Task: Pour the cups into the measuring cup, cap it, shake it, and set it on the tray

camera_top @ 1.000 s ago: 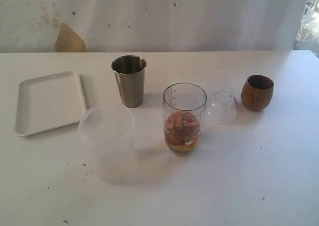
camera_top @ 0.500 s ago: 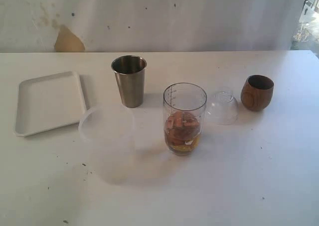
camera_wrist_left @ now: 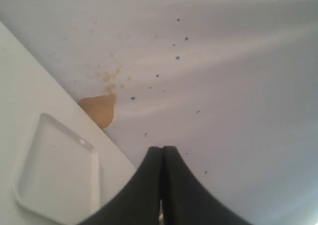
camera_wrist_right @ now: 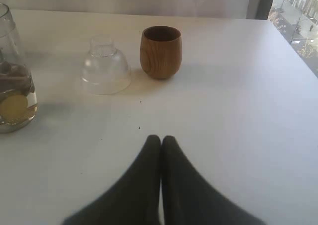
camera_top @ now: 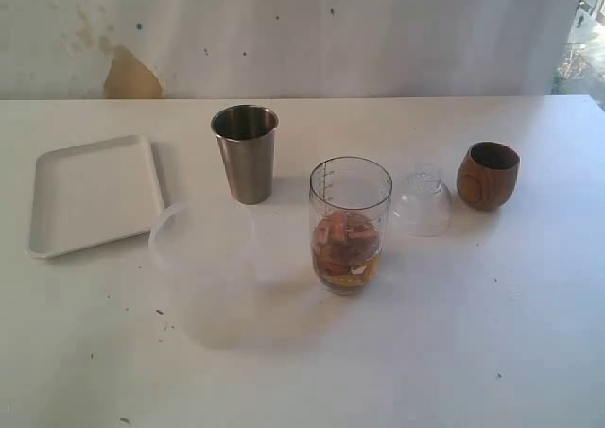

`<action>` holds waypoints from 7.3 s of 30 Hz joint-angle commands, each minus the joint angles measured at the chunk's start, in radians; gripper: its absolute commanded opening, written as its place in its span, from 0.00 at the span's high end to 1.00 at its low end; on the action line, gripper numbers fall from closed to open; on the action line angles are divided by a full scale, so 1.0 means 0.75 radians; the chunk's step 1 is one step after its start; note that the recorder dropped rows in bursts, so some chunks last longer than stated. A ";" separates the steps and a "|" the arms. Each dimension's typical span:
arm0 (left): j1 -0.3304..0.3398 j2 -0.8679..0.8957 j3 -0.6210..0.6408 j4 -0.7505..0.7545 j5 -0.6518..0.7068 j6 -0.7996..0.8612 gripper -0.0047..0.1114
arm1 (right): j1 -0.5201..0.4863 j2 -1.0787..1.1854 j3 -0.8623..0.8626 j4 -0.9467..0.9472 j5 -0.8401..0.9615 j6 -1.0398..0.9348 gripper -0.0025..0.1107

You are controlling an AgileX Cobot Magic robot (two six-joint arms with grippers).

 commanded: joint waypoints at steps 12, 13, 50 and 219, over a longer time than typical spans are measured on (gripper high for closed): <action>0.000 -0.017 0.129 -0.007 0.047 0.000 0.96 | 0.000 -0.004 0.008 0.001 0.001 0.008 0.98; 0.000 -0.017 0.129 -0.007 0.072 0.000 0.96 | 0.000 -0.004 0.008 0.001 0.001 0.008 0.98; 0.000 -0.017 0.129 -0.007 0.244 1.049 0.96 | 0.000 -0.004 0.008 0.000 0.001 0.008 0.98; 0.000 -0.017 0.129 -0.007 0.240 1.296 0.96 | 0.264 2.234 -1.254 -0.609 -0.481 0.616 0.31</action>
